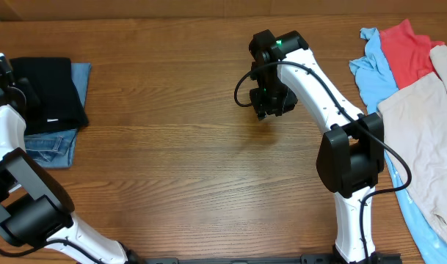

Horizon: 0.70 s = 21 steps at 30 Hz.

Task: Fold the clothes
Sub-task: 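Place the folded black shirt on top of the blue jeans with the left gripper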

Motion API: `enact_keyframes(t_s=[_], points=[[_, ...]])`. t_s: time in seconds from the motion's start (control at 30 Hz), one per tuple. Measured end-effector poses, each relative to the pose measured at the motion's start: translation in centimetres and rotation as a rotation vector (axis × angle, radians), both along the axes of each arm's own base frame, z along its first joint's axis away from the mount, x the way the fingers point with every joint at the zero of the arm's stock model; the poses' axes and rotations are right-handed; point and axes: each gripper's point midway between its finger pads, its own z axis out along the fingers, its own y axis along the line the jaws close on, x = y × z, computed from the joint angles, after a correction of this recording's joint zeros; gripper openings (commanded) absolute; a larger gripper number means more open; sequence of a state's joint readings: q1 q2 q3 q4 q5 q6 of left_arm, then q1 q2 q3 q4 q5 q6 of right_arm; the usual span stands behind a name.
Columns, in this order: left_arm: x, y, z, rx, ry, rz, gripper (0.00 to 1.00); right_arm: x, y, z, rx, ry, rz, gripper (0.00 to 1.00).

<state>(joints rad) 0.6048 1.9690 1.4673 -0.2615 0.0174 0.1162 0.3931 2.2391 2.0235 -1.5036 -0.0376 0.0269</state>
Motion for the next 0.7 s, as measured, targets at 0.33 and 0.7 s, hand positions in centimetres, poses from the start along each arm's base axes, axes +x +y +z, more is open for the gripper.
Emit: enact_keyframes(t_s=[0.33, 0.7], points=[[-1.7, 2.5, 1.3, -0.019, 0.044, 0.072, 1.00, 0.0, 0.1, 0.0, 0.003, 0.002, -0.004, 0.50], [2.9, -8.9, 4.6, -0.319, -0.002, -0.211, 1.00, 0.4, 0.3, 0.0, 0.014, -0.016, -0.004, 0.50]])
